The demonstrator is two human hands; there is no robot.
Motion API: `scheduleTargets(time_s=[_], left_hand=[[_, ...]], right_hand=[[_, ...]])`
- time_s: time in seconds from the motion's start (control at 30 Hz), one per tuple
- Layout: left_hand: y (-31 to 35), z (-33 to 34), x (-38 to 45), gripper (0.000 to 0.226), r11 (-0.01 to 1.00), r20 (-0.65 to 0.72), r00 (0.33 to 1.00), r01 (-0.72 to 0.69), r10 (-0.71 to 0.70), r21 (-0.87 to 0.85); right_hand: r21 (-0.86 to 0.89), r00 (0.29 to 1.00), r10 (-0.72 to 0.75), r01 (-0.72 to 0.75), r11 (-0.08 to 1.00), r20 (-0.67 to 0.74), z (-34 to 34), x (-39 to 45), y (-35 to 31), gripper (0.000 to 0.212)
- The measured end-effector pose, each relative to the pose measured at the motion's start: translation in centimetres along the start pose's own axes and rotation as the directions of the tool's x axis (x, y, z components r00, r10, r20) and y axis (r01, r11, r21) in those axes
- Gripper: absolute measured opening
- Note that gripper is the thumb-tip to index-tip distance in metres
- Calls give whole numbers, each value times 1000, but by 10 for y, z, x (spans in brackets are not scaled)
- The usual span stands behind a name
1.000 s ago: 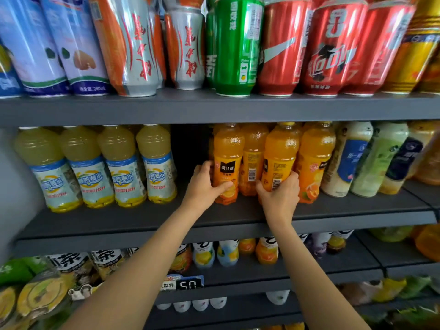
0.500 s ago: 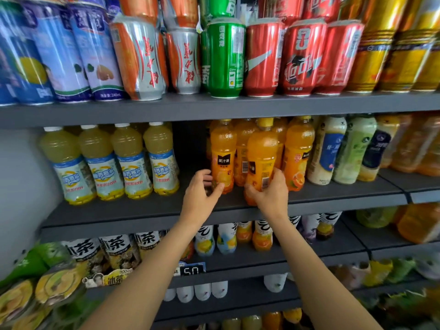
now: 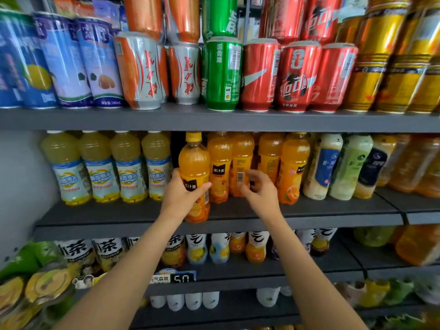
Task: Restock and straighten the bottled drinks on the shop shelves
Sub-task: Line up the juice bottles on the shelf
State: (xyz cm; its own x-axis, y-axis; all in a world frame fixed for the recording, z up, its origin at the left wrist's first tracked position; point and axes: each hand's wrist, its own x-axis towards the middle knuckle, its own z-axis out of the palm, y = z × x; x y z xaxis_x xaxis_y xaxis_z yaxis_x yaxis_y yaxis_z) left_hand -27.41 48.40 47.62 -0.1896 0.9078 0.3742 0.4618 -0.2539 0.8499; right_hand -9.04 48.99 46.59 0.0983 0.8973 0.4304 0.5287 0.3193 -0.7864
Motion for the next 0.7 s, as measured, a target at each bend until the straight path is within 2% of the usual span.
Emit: scheduleTargets(time_s=[0.1, 0.23, 0.33, 0.57, 0.7], left_hand=[[0, 6, 4, 66, 1000, -41, 999, 28, -27, 12], [0, 10, 5, 66, 999, -75, 997, 37, -36, 11], [-1, 10, 7, 65, 999, -66, 997, 41, -39, 28], [2, 10, 10, 64, 997, -63, 997, 48, -44, 67], [4, 10, 9, 66, 996, -71, 996, 66, -61, 68]], right_hand=[[-174, 991, 126, -131, 976, -38, -5, 20, 22, 58], [-237, 990, 143, -142, 961, -14, 19, 42, 19, 61], [-323, 987, 154, -161, 933, -47, 27, 47, 17, 63], [-314, 988, 154, -141, 939, 17, 4, 41, 20, 64], [-328, 986, 160, -166, 930, -47, 1, 29, 21, 65]])
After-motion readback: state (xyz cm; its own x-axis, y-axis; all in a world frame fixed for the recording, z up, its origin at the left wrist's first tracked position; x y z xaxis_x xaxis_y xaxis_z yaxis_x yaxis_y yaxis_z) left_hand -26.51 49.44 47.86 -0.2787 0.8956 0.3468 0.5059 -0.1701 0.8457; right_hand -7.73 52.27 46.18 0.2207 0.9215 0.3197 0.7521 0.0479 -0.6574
